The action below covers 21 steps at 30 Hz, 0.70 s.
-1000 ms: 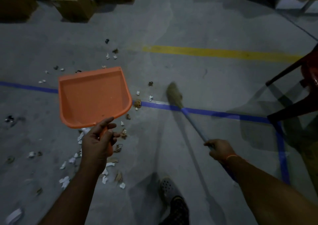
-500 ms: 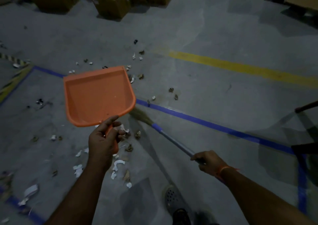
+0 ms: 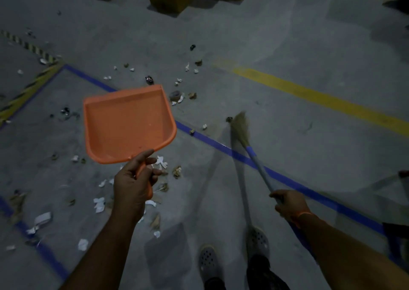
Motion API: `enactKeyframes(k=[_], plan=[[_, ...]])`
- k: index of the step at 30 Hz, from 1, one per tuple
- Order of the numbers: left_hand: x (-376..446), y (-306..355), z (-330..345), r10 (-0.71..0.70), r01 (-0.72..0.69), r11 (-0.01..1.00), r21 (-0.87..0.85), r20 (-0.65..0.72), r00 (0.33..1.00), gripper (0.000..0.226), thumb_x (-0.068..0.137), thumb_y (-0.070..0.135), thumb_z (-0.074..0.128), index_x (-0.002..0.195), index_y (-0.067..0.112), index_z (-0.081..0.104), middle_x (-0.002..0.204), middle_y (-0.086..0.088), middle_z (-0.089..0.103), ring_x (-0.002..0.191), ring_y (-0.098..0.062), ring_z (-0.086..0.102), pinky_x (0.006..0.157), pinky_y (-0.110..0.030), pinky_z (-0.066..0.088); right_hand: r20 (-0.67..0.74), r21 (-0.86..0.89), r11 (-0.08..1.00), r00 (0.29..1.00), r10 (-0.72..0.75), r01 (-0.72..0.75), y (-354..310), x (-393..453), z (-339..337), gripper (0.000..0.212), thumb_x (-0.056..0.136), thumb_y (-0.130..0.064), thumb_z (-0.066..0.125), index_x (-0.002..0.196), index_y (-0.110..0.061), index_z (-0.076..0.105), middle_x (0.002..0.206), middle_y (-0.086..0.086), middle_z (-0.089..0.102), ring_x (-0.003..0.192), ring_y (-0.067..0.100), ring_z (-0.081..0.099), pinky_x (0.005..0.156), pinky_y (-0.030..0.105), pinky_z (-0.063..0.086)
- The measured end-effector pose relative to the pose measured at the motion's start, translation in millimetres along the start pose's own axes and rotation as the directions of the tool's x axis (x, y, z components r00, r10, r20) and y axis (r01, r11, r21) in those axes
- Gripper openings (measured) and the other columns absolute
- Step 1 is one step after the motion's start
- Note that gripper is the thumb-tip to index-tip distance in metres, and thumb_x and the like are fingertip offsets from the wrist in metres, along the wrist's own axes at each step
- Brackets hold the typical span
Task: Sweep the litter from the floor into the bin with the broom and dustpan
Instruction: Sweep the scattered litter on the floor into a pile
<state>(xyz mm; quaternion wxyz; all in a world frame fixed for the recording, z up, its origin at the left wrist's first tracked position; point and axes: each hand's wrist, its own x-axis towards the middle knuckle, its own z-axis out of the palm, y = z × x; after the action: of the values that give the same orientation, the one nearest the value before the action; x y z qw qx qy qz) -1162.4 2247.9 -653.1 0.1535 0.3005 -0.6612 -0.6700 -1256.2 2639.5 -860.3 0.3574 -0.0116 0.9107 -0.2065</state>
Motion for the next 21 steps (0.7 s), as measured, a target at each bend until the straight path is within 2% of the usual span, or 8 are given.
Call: enactKeyframes(k=[2, 6, 8, 11, 14, 17, 21], plan=[[3, 5, 9, 0.01, -0.01, 1.0, -0.007, -0.03, 1.0, 0.037, 0.098, -0.013, 0.046, 0.125, 0.005, 0.064, 0.104, -0.014, 0.064, 0.068, -0.011, 0.064, 0.06, -0.018, 0.051, 0.093, -0.096, 0.992, 0.993, -0.075, 0.084, -6, 10, 0, 0.046, 0.075, -0.011, 0.068, 0.114, -0.034, 0.069, 0.112, 0.0, 0.071, 0.084, 0.012, 0.066, 0.084, 0.022, 0.054], [18, 15, 27, 0.04, -0.041, 0.999, -0.011, -0.082, 0.996, 0.036, 0.097, -0.011, 0.05, 0.124, 0.006, 0.065, 0.104, -0.013, 0.065, 0.071, -0.014, 0.064, 0.061, -0.019, 0.051, 0.277, -0.199, 0.928, 0.926, -0.255, 0.315, -35, 29, -10, 0.047, 0.079, -0.011, 0.06, 0.12, -0.034, 0.067, 0.123, -0.003, 0.066, 0.111, 0.014, 0.062, 0.101, 0.026, 0.046], [25, 22, 41, 0.047, -0.05, 0.998, -0.034, -0.098, 0.994, 0.036, 0.097, -0.011, 0.049, 0.123, 0.008, 0.066, 0.104, -0.013, 0.065, 0.071, -0.014, 0.064, 0.061, -0.02, 0.051, 0.342, -0.209, 0.887, 0.88, -0.329, 0.413, -52, 36, -25, 0.047, 0.079, -0.011, 0.061, 0.12, -0.033, 0.067, 0.125, -0.003, 0.065, 0.114, 0.015, 0.061, 0.105, 0.029, 0.045], [35, 36, 62, 0.055, -0.064, 0.995, -0.081, -0.111, 0.992, 0.036, 0.097, -0.011, 0.048, 0.123, 0.008, 0.066, 0.1, -0.009, 0.067, 0.07, -0.014, 0.063, 0.06, -0.02, 0.052, 0.388, -0.208, 0.838, 0.829, -0.403, 0.505, -70, 41, -54, 0.048, 0.079, -0.011, 0.061, 0.121, -0.032, 0.068, 0.121, -0.004, 0.067, 0.111, 0.015, 0.062, 0.102, 0.028, 0.047], [51, 46, 73, 0.067, -0.077, 0.994, -0.081, -0.12, 0.991, 0.038, 0.098, -0.011, 0.048, 0.122, 0.012, 0.067, 0.099, -0.006, 0.068, 0.071, -0.016, 0.064, 0.06, -0.021, 0.052, 0.342, -0.176, 0.854, 0.844, -0.413, 0.49, -81, 51, -82, 0.048, 0.077, -0.014, 0.061, 0.119, -0.035, 0.069, 0.116, -0.003, 0.069, 0.103, 0.015, 0.065, 0.095, 0.028, 0.05], [74, 51, 73, 0.08, -0.089, 0.994, -0.061, -0.137, 0.987, 0.04, 0.098, -0.009, 0.048, 0.121, 0.015, 0.069, 0.104, -0.011, 0.065, 0.073, -0.02, 0.065, 0.062, -0.022, 0.052, 0.249, -0.16, 0.876, 0.877, -0.41, 0.455, -92, 75, -110, 0.047, 0.071, -0.017, 0.064, 0.115, -0.034, 0.071, 0.107, -0.001, 0.072, 0.093, 0.017, 0.069, 0.086, 0.02, 0.049], [111, 52, 71, 0.103, -0.11, 0.993, -0.03, -0.191, 0.976, 0.038, 0.097, -0.008, 0.05, 0.118, 0.018, 0.069, 0.098, -0.002, 0.068, 0.07, -0.016, 0.065, 0.063, -0.023, 0.053, 0.087, -0.076, 0.926, 0.928, -0.362, 0.369, -119, 123, -145, 0.048, 0.066, -0.014, 0.067, 0.111, -0.027, 0.074, 0.096, 0.004, 0.075, 0.078, 0.016, 0.07, 0.083, 0.025, 0.055]])
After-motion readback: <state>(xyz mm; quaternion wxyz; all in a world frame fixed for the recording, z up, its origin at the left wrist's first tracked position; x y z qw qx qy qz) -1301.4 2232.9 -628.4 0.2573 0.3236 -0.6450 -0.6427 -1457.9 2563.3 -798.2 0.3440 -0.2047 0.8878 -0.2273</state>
